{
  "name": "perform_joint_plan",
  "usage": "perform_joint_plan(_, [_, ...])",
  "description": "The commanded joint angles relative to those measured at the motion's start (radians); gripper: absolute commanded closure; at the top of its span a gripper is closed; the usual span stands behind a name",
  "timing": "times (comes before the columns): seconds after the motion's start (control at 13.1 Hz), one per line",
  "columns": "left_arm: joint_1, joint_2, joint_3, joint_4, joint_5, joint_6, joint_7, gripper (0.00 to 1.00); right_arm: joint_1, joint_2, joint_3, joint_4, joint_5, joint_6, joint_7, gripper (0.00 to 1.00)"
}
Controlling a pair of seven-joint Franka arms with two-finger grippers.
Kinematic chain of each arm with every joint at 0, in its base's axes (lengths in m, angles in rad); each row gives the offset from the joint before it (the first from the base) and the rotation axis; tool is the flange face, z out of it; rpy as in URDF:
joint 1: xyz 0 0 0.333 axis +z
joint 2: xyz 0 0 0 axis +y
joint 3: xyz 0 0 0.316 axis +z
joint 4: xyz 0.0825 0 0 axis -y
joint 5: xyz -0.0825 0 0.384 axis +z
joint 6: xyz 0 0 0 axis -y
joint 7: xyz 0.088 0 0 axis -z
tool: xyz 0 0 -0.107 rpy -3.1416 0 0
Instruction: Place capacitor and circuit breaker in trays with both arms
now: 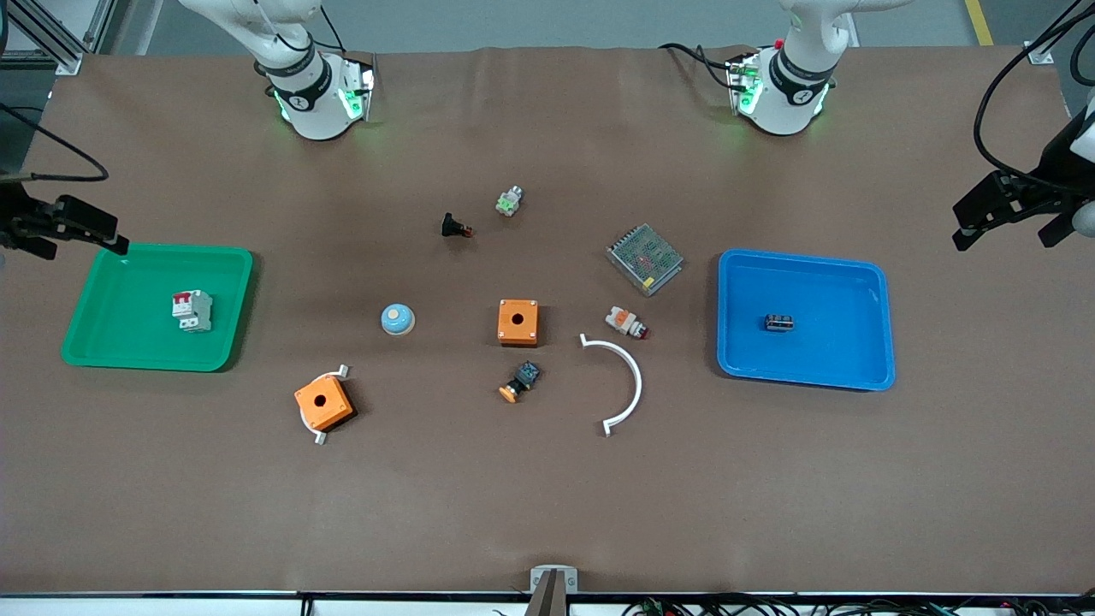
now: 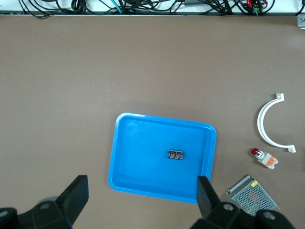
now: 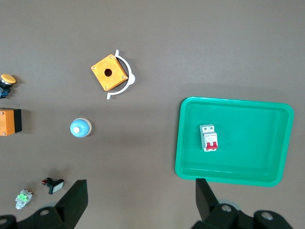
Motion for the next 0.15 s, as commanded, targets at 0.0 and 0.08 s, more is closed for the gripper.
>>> perform_joint_plan(0.0, [0.010,0.013,-0.006,0.034,-0.016,-0.024,0.007,0.00,-0.007,-0.058,-0.001,-0.064,0.019,0.018,0.004,0.00])
perform_joint_plan(0.08, [0.009,0.013,-0.008,0.034,-0.016,-0.027,0.005,0.00,-0.007,-0.055,-0.001,-0.061,0.019,0.018,0.003,0.00])
